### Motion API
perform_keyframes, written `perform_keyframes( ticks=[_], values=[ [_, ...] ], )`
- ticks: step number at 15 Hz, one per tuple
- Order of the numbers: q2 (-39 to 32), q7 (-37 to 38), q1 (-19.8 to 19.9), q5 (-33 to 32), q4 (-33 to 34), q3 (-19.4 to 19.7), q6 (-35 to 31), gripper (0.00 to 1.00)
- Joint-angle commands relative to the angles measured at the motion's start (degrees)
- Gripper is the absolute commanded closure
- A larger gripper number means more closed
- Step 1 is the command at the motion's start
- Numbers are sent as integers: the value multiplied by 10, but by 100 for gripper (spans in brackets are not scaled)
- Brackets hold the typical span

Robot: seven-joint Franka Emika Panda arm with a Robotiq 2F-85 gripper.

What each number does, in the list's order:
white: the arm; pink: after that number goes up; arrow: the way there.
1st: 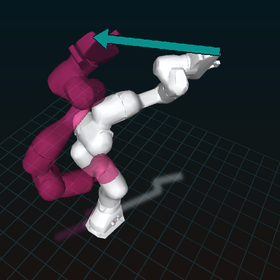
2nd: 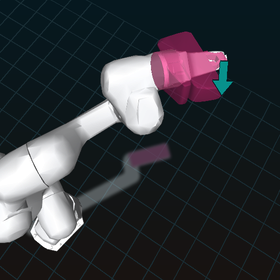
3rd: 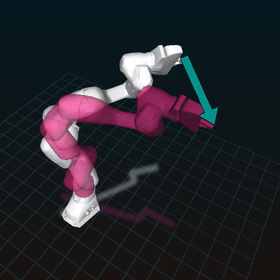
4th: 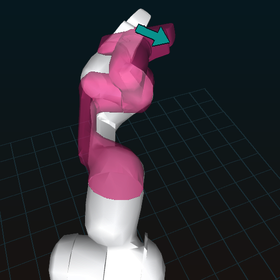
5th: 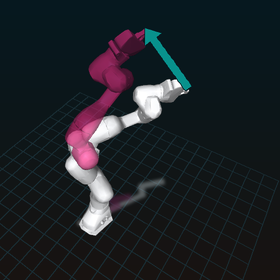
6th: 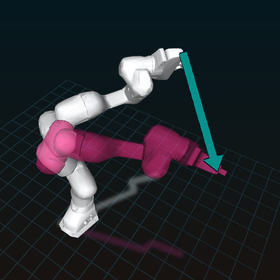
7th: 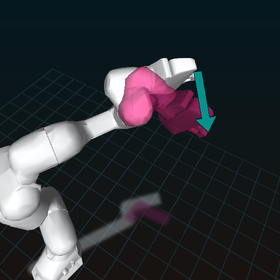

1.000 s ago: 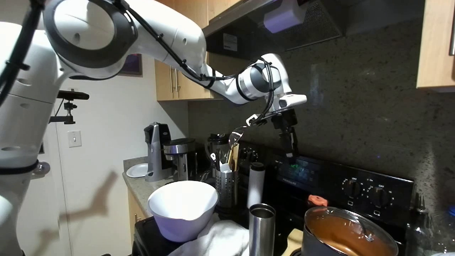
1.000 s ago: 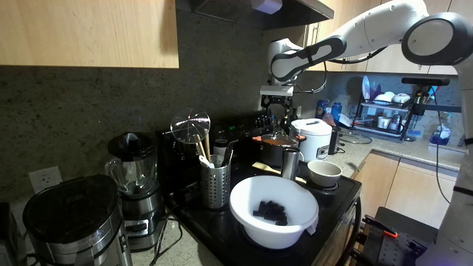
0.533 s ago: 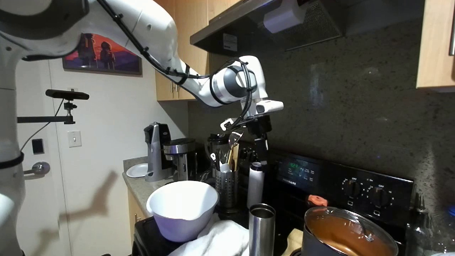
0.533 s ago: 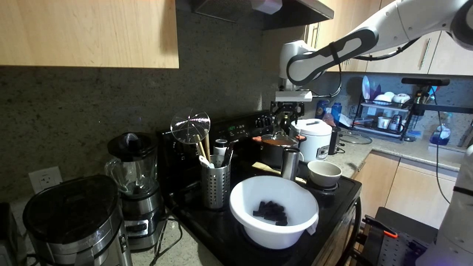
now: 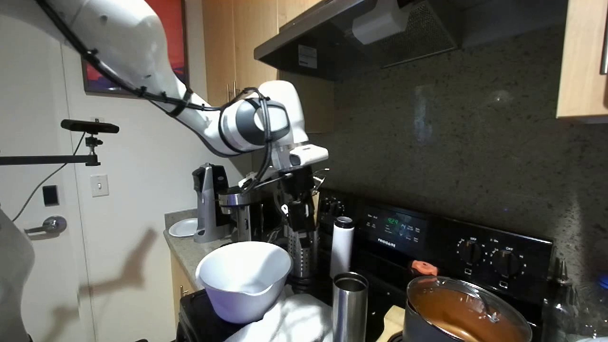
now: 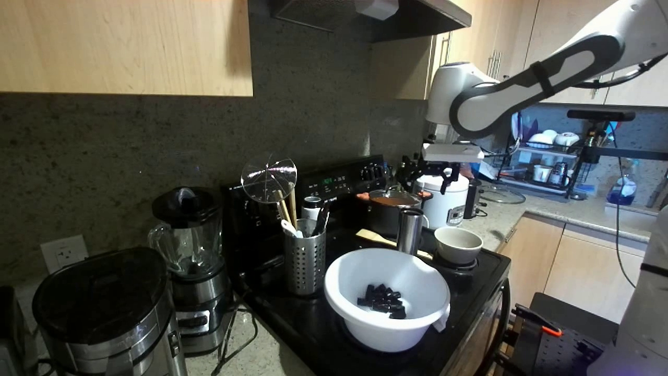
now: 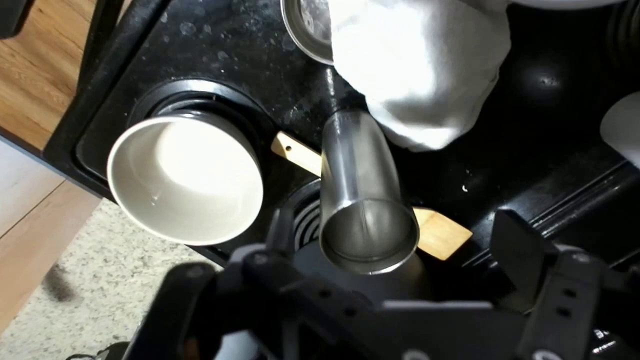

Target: Put the glass lid on the grey pot

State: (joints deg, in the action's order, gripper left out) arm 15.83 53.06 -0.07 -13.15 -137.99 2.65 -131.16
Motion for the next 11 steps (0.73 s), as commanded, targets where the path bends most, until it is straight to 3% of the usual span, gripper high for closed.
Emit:
perform_keyframes(
  ticks=[1,2,3,6,11],
  values=[
    [138,-6,23,3,-145,-34,-40,0],
    [171,-7,27,2,-181,-44,-45,0],
    [88,-11,34,14,-100,-47,-21,0],
    [155,-14,39,19,-165,-61,-31,0],
    [166,-15,42,20,-173,-61,-33,0]
  ],
)
